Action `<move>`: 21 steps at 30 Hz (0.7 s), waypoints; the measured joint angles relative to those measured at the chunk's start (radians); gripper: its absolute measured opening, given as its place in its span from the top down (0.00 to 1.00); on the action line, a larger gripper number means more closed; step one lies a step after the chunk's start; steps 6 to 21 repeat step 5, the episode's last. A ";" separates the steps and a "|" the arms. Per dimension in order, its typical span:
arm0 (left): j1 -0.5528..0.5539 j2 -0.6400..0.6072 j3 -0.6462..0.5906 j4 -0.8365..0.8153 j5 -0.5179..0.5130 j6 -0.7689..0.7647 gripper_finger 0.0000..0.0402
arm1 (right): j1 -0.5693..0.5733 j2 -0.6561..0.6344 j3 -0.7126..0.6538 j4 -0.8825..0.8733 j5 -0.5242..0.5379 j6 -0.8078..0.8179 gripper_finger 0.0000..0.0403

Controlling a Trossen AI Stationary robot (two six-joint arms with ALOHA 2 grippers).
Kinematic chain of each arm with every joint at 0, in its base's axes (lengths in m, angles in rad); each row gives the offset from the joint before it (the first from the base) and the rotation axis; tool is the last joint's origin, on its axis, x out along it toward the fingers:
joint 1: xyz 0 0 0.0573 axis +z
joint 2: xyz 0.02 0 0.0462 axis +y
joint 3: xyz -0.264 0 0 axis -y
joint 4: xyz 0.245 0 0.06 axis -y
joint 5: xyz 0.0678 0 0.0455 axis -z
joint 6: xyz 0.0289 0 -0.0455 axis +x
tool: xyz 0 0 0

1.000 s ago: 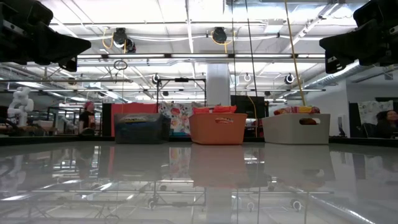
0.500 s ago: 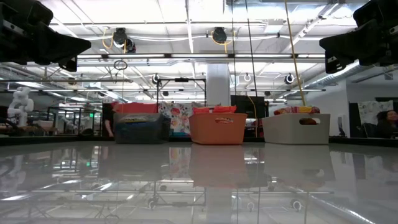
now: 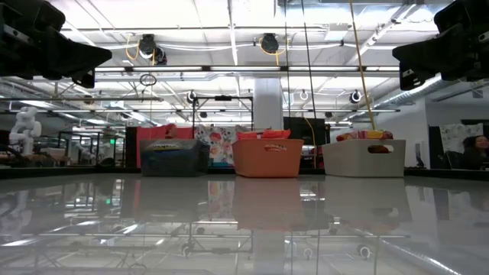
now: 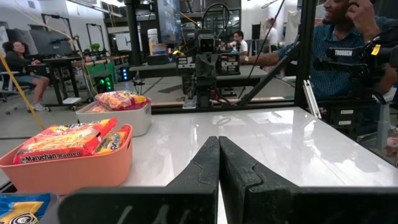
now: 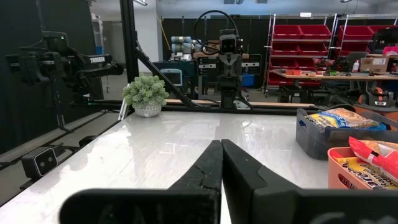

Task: Sort Maruchan noodles
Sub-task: Return to Home Position

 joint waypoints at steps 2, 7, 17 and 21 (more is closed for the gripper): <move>0.000 0.000 0.000 0.000 0.000 0.000 1.00 | 0.000 0.000 0.000 0.000 0.000 0.000 1.00; 0.000 0.000 0.000 0.000 0.000 0.000 1.00 | 0.000 0.000 0.000 0.000 0.000 0.000 1.00; 0.000 0.000 0.000 0.000 0.000 0.000 1.00 | 0.000 0.000 0.000 0.000 0.000 0.000 1.00; 0.000 0.000 0.000 0.000 0.000 0.000 1.00 | 0.000 0.000 0.000 0.000 0.000 0.000 1.00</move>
